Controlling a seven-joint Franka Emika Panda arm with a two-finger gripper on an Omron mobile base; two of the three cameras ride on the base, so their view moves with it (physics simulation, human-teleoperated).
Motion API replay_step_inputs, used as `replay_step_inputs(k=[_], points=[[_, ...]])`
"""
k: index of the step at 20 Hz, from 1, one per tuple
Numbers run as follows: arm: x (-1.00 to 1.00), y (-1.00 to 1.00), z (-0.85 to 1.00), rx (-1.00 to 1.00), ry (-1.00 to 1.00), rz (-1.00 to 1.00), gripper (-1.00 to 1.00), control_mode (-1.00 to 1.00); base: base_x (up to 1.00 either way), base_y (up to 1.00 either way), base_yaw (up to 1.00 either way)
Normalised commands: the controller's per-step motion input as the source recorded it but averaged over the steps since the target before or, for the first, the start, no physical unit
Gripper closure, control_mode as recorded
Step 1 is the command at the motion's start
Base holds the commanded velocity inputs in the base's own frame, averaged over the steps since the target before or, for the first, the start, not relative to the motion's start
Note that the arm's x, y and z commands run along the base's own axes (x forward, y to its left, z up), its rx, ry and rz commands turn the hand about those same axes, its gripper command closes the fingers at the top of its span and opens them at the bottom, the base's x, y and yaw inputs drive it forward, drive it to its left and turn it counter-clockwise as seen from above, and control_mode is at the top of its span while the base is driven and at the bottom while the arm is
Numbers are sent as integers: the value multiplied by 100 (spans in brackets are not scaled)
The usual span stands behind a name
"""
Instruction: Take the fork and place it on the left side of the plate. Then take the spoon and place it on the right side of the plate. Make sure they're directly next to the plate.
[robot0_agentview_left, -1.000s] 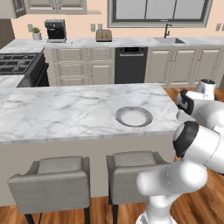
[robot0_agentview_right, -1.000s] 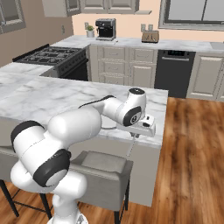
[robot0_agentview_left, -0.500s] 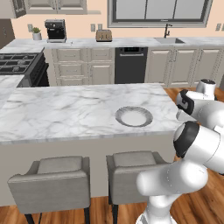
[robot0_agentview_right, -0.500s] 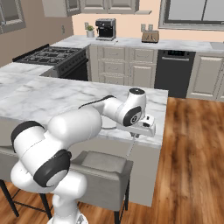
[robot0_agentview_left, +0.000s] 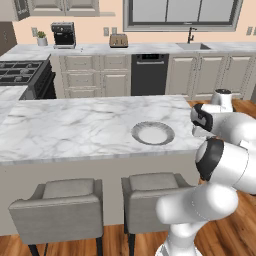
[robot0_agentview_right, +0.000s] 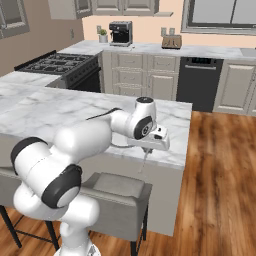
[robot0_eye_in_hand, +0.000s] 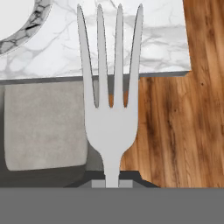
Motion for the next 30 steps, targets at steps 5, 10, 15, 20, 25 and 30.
replay_step_inputs(k=[5, 10, 15, 20, 25, 30], points=[[54, 71, 10, -6, 0, 0, 100, -100, 0, 0, 0], [53, 71, 11, -3, 0, 0, 100, -100, 0, 0, 0], [39, 73, 8, -1, 0, -1, 100, -100, 0, 0, 0], [12, 76, 1, -3, -3, 0, 100, -100, 0, 0, 0], [26, 74, 0, -2, 0, 0, 100, -100, 0, 0, 0], [44, 68, 0, 0, 0, 0, 100, -100, 0, 0, 0]])
